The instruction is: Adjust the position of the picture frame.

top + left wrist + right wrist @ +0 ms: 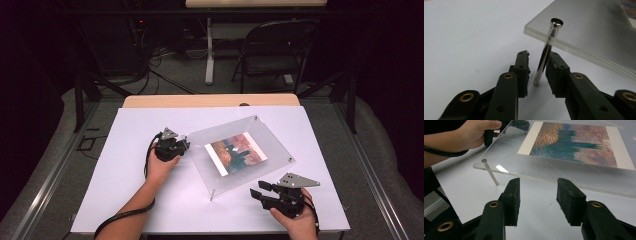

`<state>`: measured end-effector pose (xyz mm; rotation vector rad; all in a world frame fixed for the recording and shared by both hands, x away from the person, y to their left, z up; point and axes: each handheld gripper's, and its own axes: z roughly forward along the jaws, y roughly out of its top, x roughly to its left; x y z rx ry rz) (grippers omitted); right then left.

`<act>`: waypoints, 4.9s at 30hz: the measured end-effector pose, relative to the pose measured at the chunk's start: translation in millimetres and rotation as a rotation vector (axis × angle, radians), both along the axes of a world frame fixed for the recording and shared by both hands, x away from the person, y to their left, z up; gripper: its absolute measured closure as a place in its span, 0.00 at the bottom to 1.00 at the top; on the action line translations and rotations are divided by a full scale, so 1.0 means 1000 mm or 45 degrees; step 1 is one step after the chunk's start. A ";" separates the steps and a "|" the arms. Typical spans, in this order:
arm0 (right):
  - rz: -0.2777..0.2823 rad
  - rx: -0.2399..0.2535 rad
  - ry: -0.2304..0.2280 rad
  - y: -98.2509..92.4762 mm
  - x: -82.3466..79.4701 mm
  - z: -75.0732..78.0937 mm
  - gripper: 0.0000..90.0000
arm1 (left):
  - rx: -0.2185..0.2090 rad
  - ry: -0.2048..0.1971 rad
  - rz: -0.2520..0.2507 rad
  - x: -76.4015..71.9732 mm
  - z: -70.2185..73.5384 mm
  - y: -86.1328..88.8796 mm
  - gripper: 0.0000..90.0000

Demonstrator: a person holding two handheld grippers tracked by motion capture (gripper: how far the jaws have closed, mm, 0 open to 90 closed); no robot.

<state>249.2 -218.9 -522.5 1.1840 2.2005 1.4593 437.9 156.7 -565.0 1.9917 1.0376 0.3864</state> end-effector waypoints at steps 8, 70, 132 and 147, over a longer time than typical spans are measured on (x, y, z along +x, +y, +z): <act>0.015 -0.015 0.007 0.005 -0.007 0.000 0.60 | 0.029 0.007 -0.017 0.003 0.000 -0.006 0.90; 0.339 0.062 0.035 0.077 -0.010 -0.014 0.95 | -0.086 0.076 -0.111 -0.046 0.049 0.008 0.91; -0.122 -0.017 0.072 0.024 0.089 -0.025 0.94 | -0.204 0.117 -0.051 -0.086 0.022 0.018 0.94; -0.117 -0.045 0.091 0.025 0.091 -0.031 0.94 | -0.178 0.132 -0.049 -0.084 0.016 0.017 0.94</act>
